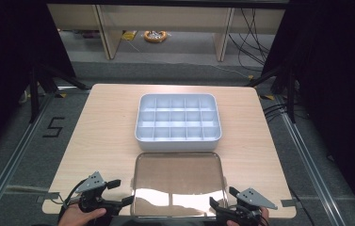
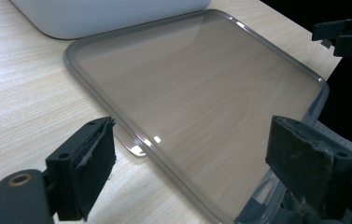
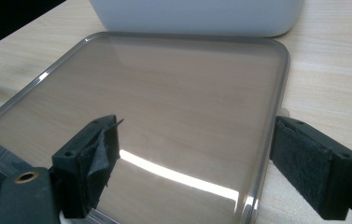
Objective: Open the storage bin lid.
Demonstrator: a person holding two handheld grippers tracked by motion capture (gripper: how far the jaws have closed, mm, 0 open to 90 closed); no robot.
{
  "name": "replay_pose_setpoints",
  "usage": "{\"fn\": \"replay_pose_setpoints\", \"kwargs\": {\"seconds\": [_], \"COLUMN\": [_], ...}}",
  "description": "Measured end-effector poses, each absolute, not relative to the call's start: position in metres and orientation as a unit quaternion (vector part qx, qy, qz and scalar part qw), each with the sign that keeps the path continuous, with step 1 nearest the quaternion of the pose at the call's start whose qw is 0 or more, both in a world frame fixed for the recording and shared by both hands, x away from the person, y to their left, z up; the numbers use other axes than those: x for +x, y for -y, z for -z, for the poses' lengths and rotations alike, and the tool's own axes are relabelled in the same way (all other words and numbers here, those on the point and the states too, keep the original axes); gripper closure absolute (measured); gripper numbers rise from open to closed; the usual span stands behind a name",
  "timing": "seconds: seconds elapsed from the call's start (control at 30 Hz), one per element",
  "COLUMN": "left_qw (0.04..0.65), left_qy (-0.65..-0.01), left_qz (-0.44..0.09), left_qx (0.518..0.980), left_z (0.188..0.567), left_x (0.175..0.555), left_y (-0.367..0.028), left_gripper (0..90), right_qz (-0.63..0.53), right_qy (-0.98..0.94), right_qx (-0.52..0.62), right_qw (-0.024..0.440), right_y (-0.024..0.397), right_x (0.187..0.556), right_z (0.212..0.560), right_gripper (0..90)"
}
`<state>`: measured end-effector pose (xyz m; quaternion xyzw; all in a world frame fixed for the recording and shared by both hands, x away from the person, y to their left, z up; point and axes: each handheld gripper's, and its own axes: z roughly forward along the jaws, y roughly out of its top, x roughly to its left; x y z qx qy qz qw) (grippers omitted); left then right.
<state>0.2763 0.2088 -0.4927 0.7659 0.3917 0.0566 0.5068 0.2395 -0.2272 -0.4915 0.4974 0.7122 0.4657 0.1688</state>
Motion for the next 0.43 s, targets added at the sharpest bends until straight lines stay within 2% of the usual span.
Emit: {"fn": "replay_pose_setpoints", "kwargs": {"seconds": [0.33,0.43], "left_qw": [0.506,0.506], "left_qy": [-0.396,-0.397], "left_qz": [-0.055,-0.054], "left_qx": [0.764,0.764], "left_z": [0.4929,0.4933], "left_x": [0.2763,0.2767], "left_y": [-0.2086,-0.2083], "left_gripper": [15.1,15.1], "right_qz": [-0.46,-0.462], "right_qy": [-0.716,-0.708], "right_qx": [0.495,0.509], "right_qw": [0.173,0.16], "right_y": [0.2292,0.228], "right_x": [0.2404,0.239], "right_z": [0.4918,0.4915], "right_gripper": [17.0,17.0]}}
